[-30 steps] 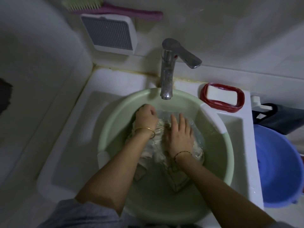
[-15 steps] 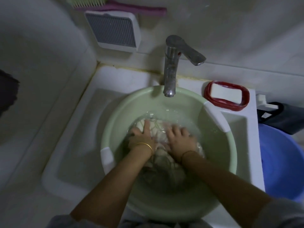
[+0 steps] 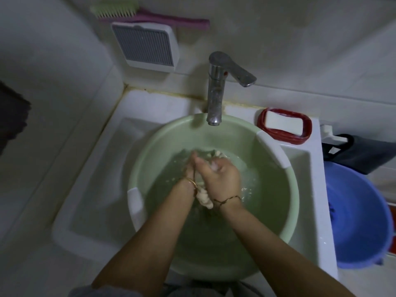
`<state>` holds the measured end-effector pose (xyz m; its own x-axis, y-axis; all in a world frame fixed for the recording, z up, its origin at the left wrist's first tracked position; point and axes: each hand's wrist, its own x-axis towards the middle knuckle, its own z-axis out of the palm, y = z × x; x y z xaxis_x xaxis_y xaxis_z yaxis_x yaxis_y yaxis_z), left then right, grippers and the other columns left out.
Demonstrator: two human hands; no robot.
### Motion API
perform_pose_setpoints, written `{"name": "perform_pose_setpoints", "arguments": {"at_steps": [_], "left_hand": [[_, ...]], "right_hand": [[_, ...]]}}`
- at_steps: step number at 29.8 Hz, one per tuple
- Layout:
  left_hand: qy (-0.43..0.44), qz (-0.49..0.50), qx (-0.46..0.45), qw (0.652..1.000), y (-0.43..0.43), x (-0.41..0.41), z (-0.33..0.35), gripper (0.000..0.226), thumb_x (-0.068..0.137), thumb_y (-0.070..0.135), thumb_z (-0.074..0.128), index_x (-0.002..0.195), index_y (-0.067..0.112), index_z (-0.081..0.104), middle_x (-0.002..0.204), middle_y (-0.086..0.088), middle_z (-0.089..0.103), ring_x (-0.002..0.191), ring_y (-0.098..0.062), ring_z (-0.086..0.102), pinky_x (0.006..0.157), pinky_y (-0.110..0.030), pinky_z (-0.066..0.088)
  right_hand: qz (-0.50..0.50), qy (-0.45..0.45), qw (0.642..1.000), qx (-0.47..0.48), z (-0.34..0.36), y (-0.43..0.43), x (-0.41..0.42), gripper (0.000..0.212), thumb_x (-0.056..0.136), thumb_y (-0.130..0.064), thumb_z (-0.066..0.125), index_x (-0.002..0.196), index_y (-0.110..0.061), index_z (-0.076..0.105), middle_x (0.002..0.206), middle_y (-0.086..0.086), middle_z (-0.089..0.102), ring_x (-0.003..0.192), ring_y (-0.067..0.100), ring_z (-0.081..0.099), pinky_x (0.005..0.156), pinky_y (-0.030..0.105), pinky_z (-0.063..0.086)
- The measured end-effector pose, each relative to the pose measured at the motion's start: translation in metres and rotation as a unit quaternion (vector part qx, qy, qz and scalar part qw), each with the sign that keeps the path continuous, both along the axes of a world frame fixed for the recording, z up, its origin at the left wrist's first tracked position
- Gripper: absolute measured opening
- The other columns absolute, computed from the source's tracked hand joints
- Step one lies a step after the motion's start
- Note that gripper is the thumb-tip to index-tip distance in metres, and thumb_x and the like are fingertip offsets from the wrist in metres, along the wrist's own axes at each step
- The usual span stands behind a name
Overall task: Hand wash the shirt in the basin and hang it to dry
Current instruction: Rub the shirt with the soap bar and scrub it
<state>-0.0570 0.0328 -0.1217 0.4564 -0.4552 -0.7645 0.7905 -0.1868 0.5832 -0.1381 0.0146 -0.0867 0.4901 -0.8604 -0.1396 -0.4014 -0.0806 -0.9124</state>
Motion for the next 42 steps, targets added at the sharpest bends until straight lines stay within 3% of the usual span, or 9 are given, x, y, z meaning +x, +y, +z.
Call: {"name": "perform_pose_setpoints", "arguments": {"at_steps": [6, 12, 16, 20, 23, 28, 31, 35, 42], "left_hand": [[-0.175, -0.186, 0.092, 0.962, 0.003, -0.023, 0.036, 0.042, 0.101, 0.033, 0.035, 0.073, 0.014, 0.059, 0.071, -0.005, 0.061, 0.069, -0.017, 0.057, 0.064, -0.024, 0.047], [-0.481, -0.329, 0.28, 0.763, 0.02, 0.017, 0.022, 0.041, 0.089, 0.041, 0.044, 0.119, 0.012, 0.046, 0.121, -0.022, 0.056, 0.11, -0.038, 0.055, 0.088, -0.036, 0.046], [-0.493, -0.51, 0.415, 0.57, 0.035, 0.011, -0.004, 0.063, 0.097, 0.041, 0.033, 0.148, 0.024, 0.0, 0.153, -0.022, 0.003, 0.135, -0.043, 0.02, 0.109, -0.052, 0.023], [-0.447, -0.614, 0.442, 0.478, 0.035, 0.004, -0.026, 0.069, 0.097, 0.043, 0.03, 0.15, 0.019, -0.007, 0.155, -0.02, -0.001, 0.139, -0.04, 0.012, 0.113, -0.05, 0.015], [-0.417, -0.597, 0.431, 0.532, 0.035, 0.001, -0.034, 0.07, 0.096, 0.044, 0.03, 0.15, 0.019, -0.008, 0.153, -0.021, 0.002, 0.138, -0.041, 0.016, 0.112, -0.05, 0.019], [-0.385, -0.333, 0.288, 0.811, 0.029, 0.021, -0.043, 0.051, 0.078, 0.037, 0.056, 0.128, 0.034, 0.047, 0.132, -0.011, 0.051, 0.116, -0.033, 0.051, 0.102, -0.046, 0.042], [-0.181, -0.078, 0.129, 0.972, 0.024, 0.04, -0.064, 0.044, 0.061, 0.039, 0.061, 0.099, 0.017, 0.068, 0.117, -0.016, 0.065, 0.096, -0.033, 0.064, 0.092, -0.046, 0.051], [0.044, 0.011, 0.012, 0.999, 0.022, 0.031, -0.001, 0.059, 0.09, 0.056, 0.041, 0.086, 0.002, 0.066, 0.082, -0.018, 0.071, 0.08, -0.029, 0.062, 0.078, -0.037, 0.047], [0.026, -0.154, 0.01, 0.988, 0.022, 0.006, 0.023, 0.059, 0.097, 0.042, 0.034, 0.061, 0.005, 0.063, 0.064, -0.011, 0.062, 0.056, -0.02, 0.061, 0.058, -0.026, 0.047]], "right_hand": [[0.026, 0.145, 0.988, -0.034, -0.011, -0.038, 0.01, 0.04, 0.091, -0.037, 0.052, 0.056, -0.018, 0.052, 0.067, 0.006, 0.058, 0.07, 0.024, 0.054, 0.061, 0.026, 0.033], [0.129, 0.293, 0.941, -0.107, -0.027, -0.07, -0.01, 0.043, 0.095, -0.052, 0.035, 0.122, -0.022, 0.05, 0.124, 0.011, 0.051, 0.11, 0.032, 0.05, 0.089, 0.04, 0.042], [0.226, 0.433, 0.866, -0.11, -0.054, -0.046, -0.019, 0.072, 0.092, -0.057, 0.035, 0.149, -0.033, -0.003, 0.157, 0.009, 0.007, 0.137, 0.039, 0.024, 0.105, 0.055, 0.029], [0.348, 0.476, 0.764, -0.26, -0.076, -0.027, -0.017, 0.073, 0.095, -0.06, 0.022, 0.149, -0.023, -0.01, 0.158, 0.009, -0.011, 0.14, 0.04, 0.012, 0.102, 0.057, 0.03], [0.366, 0.505, 0.733, -0.271, -0.079, -0.049, -0.012, 0.068, 0.095, -0.06, 0.022, 0.149, -0.03, -0.007, 0.158, 0.009, -0.005, 0.138, 0.043, 0.016, 0.095, 0.054, 0.039], [0.137, 0.358, 0.918, -0.098, -0.085, -0.037, -0.004, 0.053, 0.094, -0.025, 0.047, 0.143, -0.028, 0.026, 0.139, 0.016, 0.032, 0.115, 0.037, 0.047, 0.09, 0.043, 0.048], [0.071, 0.234, 0.97, 0.009, -0.065, -0.038, 0.005, 0.033, 0.089, -0.025, 0.055, 0.121, -0.021, 0.057, 0.122, 0.012, 0.052, 0.099, 0.03, 0.056, 0.089, 0.034, 0.047], [0.117, 0.139, 0.982, -0.051, -0.007, -0.01, -0.006, 0.035, 0.079, -0.047, 0.067, 0.104, -0.022, 0.065, 0.106, -0.001, 0.058, 0.091, 0.017, 0.057, 0.08, 0.033, 0.048], [0.125, 0.121, 0.969, -0.175, 0.013, -0.001, 0.005, 0.04, 0.086, -0.048, 0.04, 0.069, -0.021, 0.064, 0.077, 0.002, 0.064, 0.066, 0.016, 0.054, 0.061, 0.028, 0.04]]}}
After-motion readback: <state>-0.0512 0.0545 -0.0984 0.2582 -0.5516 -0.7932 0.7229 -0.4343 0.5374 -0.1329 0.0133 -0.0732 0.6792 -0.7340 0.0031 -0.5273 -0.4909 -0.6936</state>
